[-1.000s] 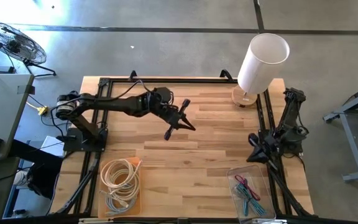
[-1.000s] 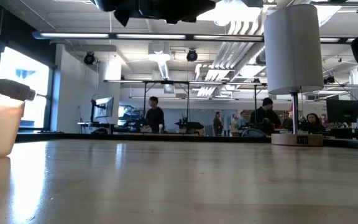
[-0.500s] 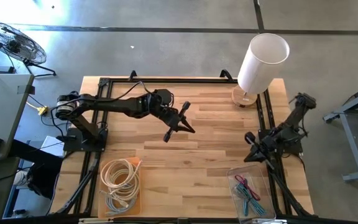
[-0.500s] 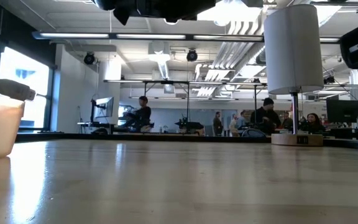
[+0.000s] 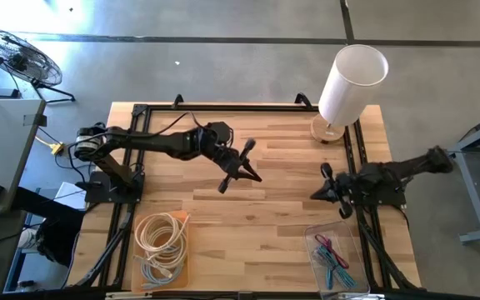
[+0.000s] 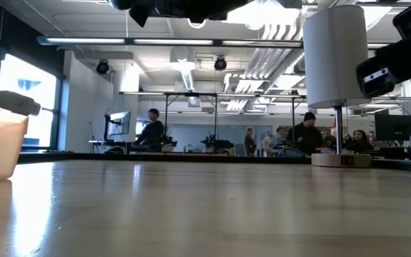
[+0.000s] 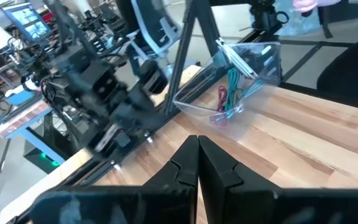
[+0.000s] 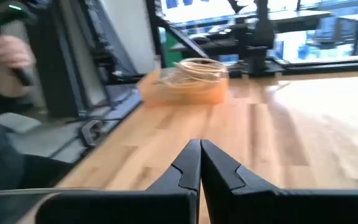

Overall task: Pick & Place USB Port
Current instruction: Return to Home Position

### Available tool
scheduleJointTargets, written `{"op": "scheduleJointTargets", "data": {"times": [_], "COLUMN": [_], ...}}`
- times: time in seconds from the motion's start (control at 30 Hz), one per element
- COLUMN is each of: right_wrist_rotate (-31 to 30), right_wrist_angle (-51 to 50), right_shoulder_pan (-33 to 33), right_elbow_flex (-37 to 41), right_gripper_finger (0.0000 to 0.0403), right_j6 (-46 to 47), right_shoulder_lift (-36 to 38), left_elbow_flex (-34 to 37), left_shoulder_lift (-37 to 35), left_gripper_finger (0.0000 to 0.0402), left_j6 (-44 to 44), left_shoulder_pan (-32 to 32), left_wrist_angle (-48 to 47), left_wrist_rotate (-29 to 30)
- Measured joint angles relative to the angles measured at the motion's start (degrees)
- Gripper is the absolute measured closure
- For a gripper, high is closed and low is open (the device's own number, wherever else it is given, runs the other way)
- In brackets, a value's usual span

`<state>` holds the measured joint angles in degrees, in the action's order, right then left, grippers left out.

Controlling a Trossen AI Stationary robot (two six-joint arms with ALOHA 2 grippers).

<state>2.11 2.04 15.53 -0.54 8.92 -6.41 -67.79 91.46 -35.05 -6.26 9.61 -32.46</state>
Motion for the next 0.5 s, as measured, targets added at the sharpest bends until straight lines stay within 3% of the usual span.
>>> {"op": "scheduleJointTargets", "data": {"times": [0.2, 0.3, 0.5], "right_wrist_rotate": [2.6, 2.8, -3.4], "right_wrist_angle": [0.3, 0.3, -0.1], "right_shoulder_pan": [-8.1, -10.1, -11.1], "right_elbow_flex": [0.0, 0.0, 0.0], "right_gripper_finger": [0.0403, 0.0403, 0.0403], "right_j6": [-3.3, -4.5, -7.8], "right_shoulder_lift": [-1.9, -2.4, -3.0], "left_elbow_flex": [1.2, 4.9, 18.0], "left_shoulder_lift": [0.0, -1.7, -8.8], "left_gripper_finger": [0.0401, 0.0401, 0.0401], "left_j6": [-0.7, 0.9, 5.2], "left_shoulder_pan": [-0.1, -2.5, -5.6], "left_wrist_angle": [0.2, 1.0, 18.0], "left_wrist_rotate": [-1.3, -5.6, -9.1]}}
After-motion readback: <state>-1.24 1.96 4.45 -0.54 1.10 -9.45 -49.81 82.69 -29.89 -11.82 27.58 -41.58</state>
